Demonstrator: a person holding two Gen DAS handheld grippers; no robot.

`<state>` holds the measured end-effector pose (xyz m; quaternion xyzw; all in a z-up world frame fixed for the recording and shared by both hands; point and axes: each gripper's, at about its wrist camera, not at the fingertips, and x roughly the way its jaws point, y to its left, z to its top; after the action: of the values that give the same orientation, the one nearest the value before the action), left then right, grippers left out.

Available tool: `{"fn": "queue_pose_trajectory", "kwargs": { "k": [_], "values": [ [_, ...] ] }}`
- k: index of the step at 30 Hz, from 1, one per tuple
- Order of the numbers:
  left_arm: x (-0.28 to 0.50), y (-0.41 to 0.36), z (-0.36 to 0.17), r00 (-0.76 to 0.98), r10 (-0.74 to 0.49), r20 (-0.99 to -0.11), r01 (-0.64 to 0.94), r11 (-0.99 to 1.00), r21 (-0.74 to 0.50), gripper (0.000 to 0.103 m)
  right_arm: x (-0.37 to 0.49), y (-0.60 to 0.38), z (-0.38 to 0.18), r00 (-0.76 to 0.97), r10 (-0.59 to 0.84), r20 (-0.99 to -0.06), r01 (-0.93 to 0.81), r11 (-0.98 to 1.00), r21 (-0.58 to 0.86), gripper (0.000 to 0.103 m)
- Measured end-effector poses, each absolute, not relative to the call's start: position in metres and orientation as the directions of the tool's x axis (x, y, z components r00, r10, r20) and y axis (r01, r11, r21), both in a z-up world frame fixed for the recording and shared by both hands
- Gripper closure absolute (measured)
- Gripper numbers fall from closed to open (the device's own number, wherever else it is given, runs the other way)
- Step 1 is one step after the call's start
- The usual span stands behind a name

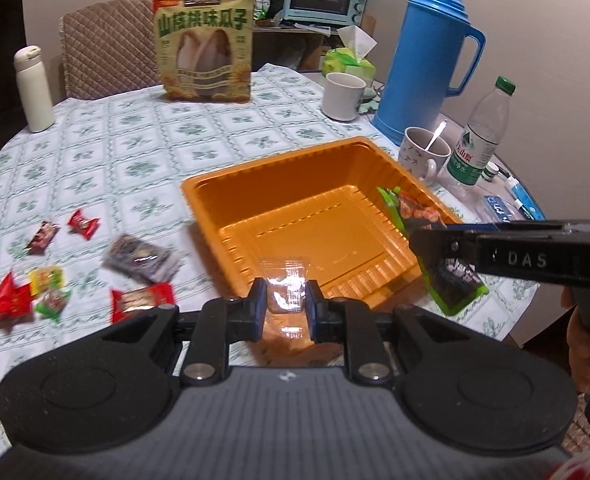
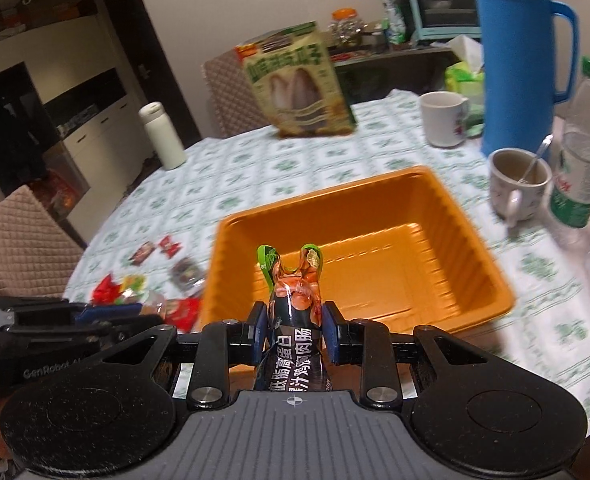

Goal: Organize snacks
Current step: 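Carry both snacks over the orange tray and open both tools to drop them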

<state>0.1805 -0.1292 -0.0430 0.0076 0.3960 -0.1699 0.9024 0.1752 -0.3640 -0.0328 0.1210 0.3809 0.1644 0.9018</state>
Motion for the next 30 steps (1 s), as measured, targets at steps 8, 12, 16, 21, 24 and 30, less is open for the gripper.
{"fn": "queue_pose_trajectory", "kwargs": {
  "k": [8,12,16,21,24,30],
  "values": [
    [0.209,-0.158,-0.050,0.641,-0.254,-0.724,0.287,0.954,-0.081,0.085,0.207,-0.390,-0.040,0.665,0.377,-0.645,-0.203,0.922,0.330,0.073],
    [0.225,-0.166,-0.058,0.632,-0.232,-0.740,0.265,0.961,-0.076,0.085,0.223,-0.395,-0.046,0.664,0.377,-0.645,-0.215,0.923,0.318,0.073],
    [0.236,-0.174,-0.066,0.619,-0.221,-0.754,0.248,0.965,-0.080,0.085,0.239,-0.399,-0.056,0.657,0.376,-0.654,-0.224,0.925,0.307,0.073],
    [0.248,-0.184,-0.074,0.608,-0.200,-0.768,0.239,0.969,-0.063,0.085,0.257,-0.403,-0.068,0.647,0.375,-0.664,-0.239,0.927,0.291,0.073],
    [0.254,-0.188,-0.078,0.601,-0.192,-0.776,0.231,0.971,-0.060,0.085,0.265,-0.405,-0.077,0.632,0.373,-0.679,-0.239,0.928,0.287,0.073],
    [0.260,-0.194,-0.084,0.591,-0.179,-0.786,0.226,0.973,-0.051,0.085,0.274,-0.406,-0.092,0.607,0.366,-0.706,-0.233,0.931,0.282,0.073]
  ]
}}
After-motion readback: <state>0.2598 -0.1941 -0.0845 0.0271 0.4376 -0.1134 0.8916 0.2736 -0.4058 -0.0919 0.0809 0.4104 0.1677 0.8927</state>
